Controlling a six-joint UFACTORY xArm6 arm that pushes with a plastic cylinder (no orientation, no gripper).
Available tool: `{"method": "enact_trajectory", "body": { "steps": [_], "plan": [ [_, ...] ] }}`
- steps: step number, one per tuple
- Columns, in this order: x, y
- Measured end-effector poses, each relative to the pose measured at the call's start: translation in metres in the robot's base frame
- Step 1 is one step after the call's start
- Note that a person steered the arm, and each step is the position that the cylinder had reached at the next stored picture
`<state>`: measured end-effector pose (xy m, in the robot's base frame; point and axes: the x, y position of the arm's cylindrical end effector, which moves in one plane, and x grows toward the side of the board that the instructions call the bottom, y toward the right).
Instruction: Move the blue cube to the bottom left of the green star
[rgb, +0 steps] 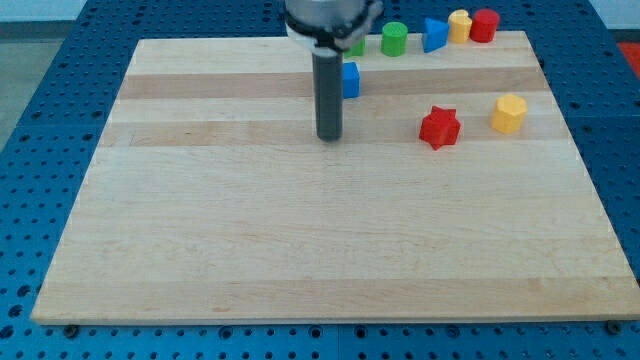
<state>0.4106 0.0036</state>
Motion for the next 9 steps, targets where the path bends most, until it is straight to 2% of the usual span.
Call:
{"method": "enact_trajectory", "body": {
  "steps": [1,2,3,6,7,8,9],
  "plan": [
    [-0.031,0.039],
    [-0.053,0.042],
    [-0.056,0.041],
    [-0.113,-0.007],
    [-0.123,-0.023],
    [-0.115,-0.011],
    [-0.100,0.035]
  ]
}}
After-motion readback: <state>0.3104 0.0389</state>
